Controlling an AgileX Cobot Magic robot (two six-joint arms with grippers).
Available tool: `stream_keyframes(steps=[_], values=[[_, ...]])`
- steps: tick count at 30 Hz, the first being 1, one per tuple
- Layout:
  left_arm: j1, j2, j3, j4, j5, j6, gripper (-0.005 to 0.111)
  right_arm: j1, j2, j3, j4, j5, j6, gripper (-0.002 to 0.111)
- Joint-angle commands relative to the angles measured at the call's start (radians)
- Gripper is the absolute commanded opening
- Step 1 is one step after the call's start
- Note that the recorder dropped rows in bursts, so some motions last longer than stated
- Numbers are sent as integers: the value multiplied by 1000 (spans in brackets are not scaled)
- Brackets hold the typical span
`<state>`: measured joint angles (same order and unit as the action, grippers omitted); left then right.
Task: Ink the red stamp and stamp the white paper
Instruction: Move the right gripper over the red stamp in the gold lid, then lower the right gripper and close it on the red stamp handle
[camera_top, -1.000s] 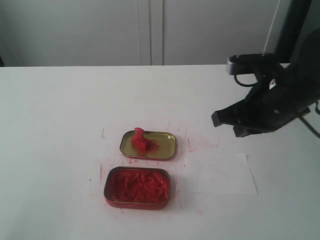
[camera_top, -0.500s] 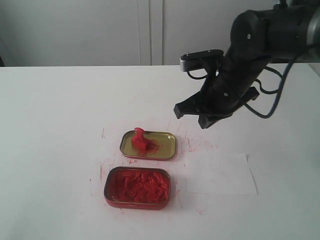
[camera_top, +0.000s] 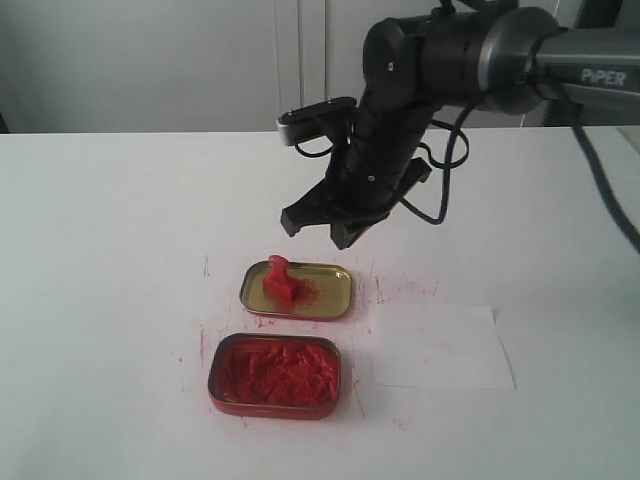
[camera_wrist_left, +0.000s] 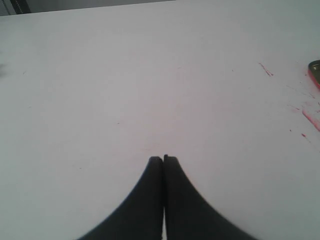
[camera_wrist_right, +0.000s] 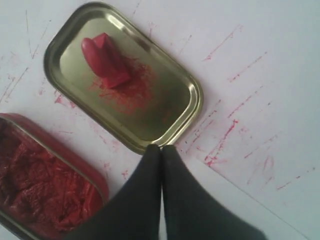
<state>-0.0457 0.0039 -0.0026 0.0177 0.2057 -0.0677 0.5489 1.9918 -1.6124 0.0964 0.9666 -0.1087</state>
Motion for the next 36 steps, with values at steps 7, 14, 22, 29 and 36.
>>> stream_keyframes(steps=[7, 14, 22, 29, 36], values=[[3, -4, 3, -1, -4, -3, 0, 25, 123, -215, 10, 149, -66, 0], [3, -4, 3, -1, -4, -3, 0, 83, 197, -333, 8, 163, -113, 0], [3, -4, 3, -1, -4, -3, 0, 117, 247, -386, -15, 135, -191, 12], [3, -4, 3, -1, -4, -3, 0, 119, 275, -388, -48, 125, -206, 34], [3, -4, 3, -1, -4, -3, 0, 119, 292, -388, -48, 95, -206, 35]])
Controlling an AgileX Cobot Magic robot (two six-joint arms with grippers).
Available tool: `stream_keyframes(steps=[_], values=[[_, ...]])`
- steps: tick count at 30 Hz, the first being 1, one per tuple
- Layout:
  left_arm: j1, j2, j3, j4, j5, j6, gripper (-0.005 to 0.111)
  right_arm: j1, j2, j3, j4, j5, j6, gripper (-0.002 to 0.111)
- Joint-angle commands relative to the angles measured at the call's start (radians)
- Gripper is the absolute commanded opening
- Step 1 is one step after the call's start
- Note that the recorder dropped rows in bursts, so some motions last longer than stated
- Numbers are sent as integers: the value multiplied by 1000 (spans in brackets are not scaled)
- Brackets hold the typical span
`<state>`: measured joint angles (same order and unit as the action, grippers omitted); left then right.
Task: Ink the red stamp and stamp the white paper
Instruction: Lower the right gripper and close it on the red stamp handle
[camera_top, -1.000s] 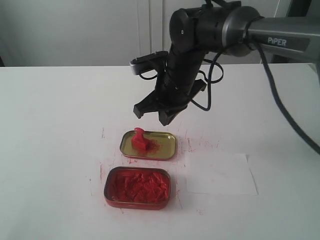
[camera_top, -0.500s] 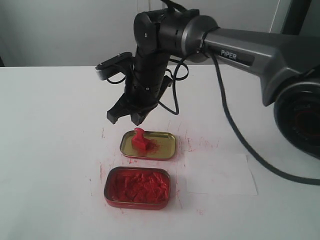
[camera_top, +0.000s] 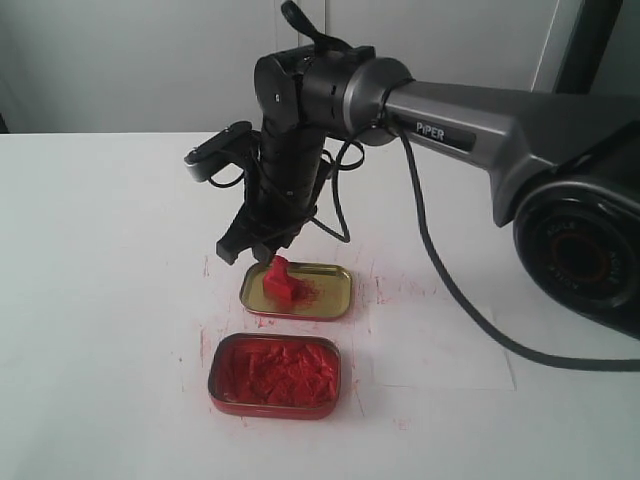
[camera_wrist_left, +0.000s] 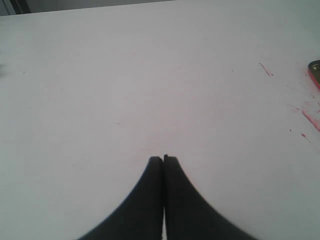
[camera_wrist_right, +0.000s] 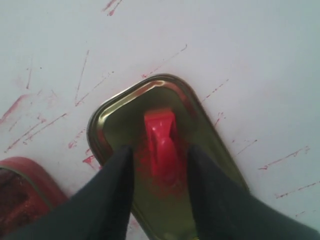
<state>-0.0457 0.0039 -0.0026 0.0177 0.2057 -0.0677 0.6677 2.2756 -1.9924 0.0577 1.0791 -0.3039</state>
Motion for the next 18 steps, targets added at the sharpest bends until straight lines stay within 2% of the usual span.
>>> stream_keyframes(steps=[1, 18], values=[[3, -4, 3, -1, -4, -3, 0, 0, 12, -8, -11, -20, -11, 35], [3, -4, 3, -1, -4, -3, 0, 0, 62, -8, -49, -19, -14, 35]])
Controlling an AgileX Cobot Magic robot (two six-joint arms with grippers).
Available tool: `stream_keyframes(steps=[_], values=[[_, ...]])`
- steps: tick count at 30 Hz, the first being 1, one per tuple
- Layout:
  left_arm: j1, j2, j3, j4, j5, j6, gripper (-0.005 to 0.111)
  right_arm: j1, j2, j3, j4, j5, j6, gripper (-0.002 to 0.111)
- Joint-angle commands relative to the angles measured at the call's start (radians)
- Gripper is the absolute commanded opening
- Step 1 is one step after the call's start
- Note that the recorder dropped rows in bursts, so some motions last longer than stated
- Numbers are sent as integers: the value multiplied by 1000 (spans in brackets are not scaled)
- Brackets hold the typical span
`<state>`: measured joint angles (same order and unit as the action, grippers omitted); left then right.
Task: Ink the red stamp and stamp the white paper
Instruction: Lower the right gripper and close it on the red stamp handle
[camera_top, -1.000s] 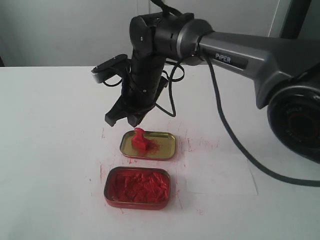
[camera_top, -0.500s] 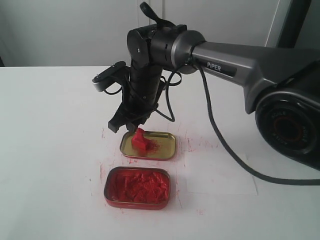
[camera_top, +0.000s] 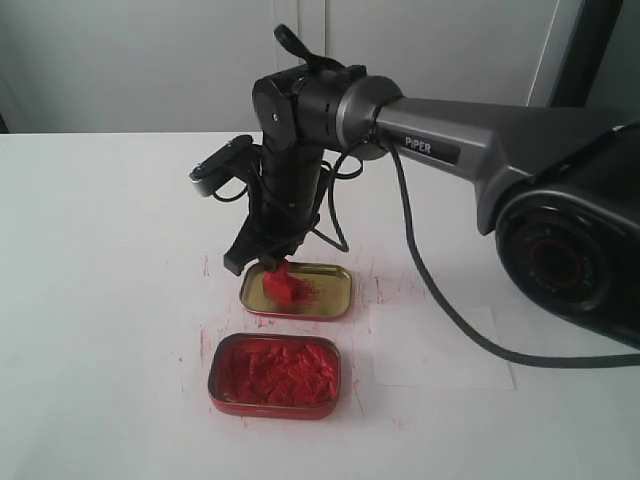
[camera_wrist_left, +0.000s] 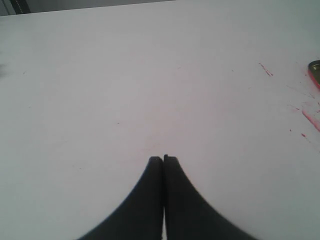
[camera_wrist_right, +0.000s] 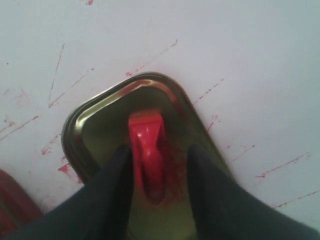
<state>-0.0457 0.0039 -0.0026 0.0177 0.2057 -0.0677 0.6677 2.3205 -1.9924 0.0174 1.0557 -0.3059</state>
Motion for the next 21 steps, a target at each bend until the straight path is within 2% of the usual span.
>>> stream_keyframes(steps=[1, 13, 21], values=[[3, -4, 3, -1, -4, -3, 0, 0, 22, -8, -9, 4, -12, 35], [3, -4, 3, -1, -4, -3, 0, 0, 33, -8, -17, 2, -12, 35], [3, -4, 3, -1, -4, -3, 0, 0, 43, -8, -17, 28, -12, 18]])
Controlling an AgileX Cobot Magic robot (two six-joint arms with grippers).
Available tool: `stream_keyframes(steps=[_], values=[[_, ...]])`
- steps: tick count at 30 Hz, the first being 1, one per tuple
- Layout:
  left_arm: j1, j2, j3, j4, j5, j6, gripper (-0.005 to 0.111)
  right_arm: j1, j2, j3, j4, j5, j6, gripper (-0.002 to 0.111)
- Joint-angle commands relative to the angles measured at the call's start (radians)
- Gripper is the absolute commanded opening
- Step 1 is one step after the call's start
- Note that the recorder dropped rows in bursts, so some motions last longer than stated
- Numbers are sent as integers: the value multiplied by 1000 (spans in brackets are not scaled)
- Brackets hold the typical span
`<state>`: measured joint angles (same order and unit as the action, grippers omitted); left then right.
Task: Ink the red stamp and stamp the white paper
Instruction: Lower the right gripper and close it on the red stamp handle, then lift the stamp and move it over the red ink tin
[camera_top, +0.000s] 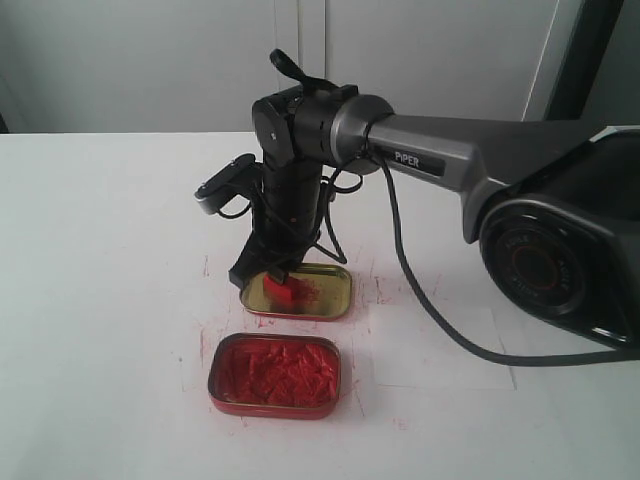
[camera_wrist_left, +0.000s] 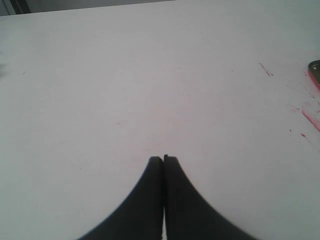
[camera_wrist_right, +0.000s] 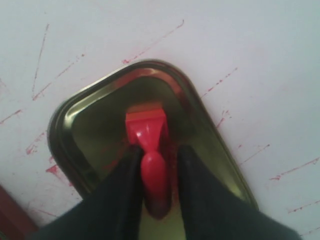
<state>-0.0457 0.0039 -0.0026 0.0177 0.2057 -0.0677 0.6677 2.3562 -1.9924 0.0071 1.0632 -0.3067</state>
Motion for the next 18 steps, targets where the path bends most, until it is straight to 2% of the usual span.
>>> stream_keyframes(steps=[1, 5, 18], values=[[3, -4, 3, -1, -4, -3, 0, 0, 10, -8, -7, 22, -11, 15], [3, -4, 3, -1, -4, -3, 0, 0, 10, -8, -7, 28, -11, 0], [3, -4, 3, -1, -4, -3, 0, 0, -52, -10, -7, 47, -4, 0]])
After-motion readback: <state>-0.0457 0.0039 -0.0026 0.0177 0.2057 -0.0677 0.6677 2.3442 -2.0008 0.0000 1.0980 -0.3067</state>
